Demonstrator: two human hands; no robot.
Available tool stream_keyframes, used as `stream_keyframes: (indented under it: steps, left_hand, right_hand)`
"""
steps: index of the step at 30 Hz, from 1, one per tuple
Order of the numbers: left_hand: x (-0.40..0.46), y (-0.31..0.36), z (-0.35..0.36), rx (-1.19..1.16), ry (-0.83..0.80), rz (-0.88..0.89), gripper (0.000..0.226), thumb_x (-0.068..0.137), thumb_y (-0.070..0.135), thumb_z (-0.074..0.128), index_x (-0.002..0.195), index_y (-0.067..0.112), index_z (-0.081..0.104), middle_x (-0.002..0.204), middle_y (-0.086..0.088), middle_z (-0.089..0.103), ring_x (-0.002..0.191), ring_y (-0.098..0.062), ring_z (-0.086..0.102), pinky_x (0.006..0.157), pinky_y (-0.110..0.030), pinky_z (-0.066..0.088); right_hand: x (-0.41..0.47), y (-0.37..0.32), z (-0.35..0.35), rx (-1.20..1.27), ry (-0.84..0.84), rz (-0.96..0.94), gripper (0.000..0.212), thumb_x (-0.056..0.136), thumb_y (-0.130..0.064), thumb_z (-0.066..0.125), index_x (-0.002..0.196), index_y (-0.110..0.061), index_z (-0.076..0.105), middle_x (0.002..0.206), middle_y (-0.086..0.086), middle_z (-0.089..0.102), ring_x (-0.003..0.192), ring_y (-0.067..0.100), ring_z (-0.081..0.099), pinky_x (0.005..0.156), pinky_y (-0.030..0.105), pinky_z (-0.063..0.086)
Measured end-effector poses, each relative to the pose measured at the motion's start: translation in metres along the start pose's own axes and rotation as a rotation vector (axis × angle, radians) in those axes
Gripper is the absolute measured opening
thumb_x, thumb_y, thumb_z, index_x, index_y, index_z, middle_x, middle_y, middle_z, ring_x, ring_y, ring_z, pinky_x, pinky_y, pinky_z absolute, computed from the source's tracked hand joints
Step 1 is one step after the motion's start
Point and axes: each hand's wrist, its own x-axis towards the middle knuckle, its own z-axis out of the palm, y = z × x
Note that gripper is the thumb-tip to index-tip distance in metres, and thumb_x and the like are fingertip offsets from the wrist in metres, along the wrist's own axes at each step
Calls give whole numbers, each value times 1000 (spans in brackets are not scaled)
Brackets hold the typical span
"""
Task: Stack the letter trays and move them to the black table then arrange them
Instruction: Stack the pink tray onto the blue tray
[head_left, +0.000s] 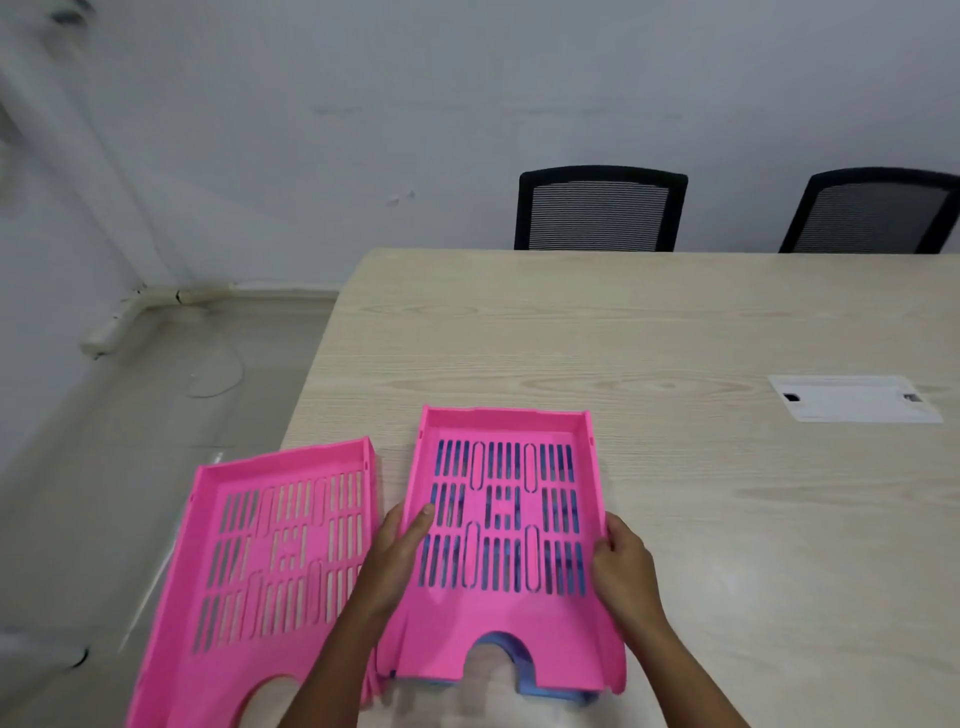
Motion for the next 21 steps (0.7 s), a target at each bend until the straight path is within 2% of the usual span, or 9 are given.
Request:
stream_keyframes:
  steps: [5,8,10,13,15,17,19,21]
  left_hand:
    - [-2,-2,15,11,3,14,77,93,57,49,157,21,25,165,-7,28,148,-30,32,116,-54,29]
    - [-7,1,27,-15,-14,30,81,92,59,51,158,21,22,165,-5,27,148,-28,31,118,-55,29]
    - [-9,2,36,-43,-43,43,80,93,55,53,158,20,22,165,-3,27,147,-22,33,118,-49,28]
    - [-14,7,47,-42,-78,92,76,89,58,55,153,23,35,156,0,42,128,-10,43,108,-33,32]
    - [-16,9,50,-45,-68,89,74,89,58,56,152,24,36,154,2,43,127,-9,44,108,-34,33]
    - [-19,7,53,-34,-53,78,66,96,47,55,153,23,34,154,0,43,123,-5,39,107,-34,32]
    - [-24,2,58,0,-31,85,66,96,43,56,154,22,32,156,-2,42,124,-5,38,104,-30,29]
    - [-30,0,64,18,-14,91,70,95,44,57,155,21,29,158,-2,40,136,-11,41,104,-27,27]
  right_hand:
    - [2,1,-16,11,-46,19,40,97,0,35,110,-22,66,97,-2,73,84,11,69,60,20,50]
    - [14,0,-33,-9,-55,35,41,96,0,36,108,-22,68,95,-1,75,84,14,71,65,27,55]
    - [23,1,-44,-30,-30,33,43,93,1,37,109,-19,71,97,3,76,85,18,71,72,34,57]
    - [28,4,-55,-28,-13,40,44,92,2,37,108,-18,72,95,3,76,82,16,70,65,29,53]
    - [31,7,-58,-23,-21,35,45,93,2,36,109,-18,72,94,1,75,84,18,71,69,32,56]
    - [33,10,-59,-28,-40,32,46,92,2,35,112,-17,72,96,1,76,86,19,71,73,34,57]
    - [33,13,-59,-45,-55,21,47,92,3,35,115,-17,71,96,1,75,85,14,70,68,29,54]
    - [36,14,-64,-59,-64,10,47,92,4,35,116,-17,70,96,0,74,85,11,68,65,26,52]
